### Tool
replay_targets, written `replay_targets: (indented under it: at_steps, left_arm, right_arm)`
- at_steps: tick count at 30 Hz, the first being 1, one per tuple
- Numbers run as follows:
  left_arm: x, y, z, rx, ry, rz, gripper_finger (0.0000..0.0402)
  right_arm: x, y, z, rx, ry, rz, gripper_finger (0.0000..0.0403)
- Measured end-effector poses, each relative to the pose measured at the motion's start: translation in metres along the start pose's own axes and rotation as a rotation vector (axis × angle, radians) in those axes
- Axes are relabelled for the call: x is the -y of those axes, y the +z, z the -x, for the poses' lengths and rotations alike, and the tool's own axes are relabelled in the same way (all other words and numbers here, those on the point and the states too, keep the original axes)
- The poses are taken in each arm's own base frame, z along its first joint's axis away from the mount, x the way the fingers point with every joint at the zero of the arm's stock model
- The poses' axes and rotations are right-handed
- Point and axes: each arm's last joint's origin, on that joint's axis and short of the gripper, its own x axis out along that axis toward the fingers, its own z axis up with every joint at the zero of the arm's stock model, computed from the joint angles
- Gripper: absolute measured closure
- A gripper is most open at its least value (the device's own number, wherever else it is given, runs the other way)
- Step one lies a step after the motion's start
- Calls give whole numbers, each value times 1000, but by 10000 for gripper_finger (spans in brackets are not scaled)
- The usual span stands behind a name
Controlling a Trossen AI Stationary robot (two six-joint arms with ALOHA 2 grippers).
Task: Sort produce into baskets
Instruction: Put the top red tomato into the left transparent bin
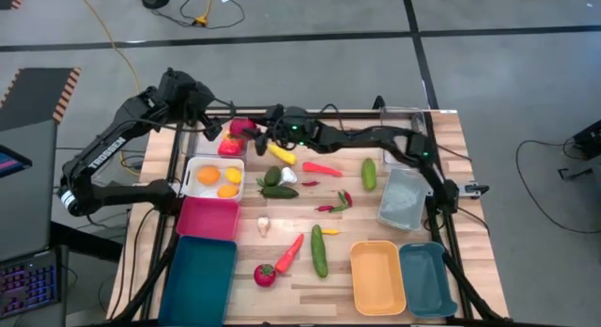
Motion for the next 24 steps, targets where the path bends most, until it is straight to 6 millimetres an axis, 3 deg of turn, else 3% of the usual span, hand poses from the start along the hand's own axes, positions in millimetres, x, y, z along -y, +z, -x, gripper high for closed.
replay_targets:
  at_steps: [10, 16, 24]
  left_arm:
    - [0, -2, 0, -19, -4, -1, 38]
    - [0, -2, 0, -18, -4, -4, 38]
    - [0, -2, 0, -18, -4, -10, 38]
  right_arm:
    - [6, -23, -45, 39, 8, -3, 162]
    - [7, -36, -52, 18, 6, -2, 142]
    - [10, -37, -52, 2, -3, -2, 132]
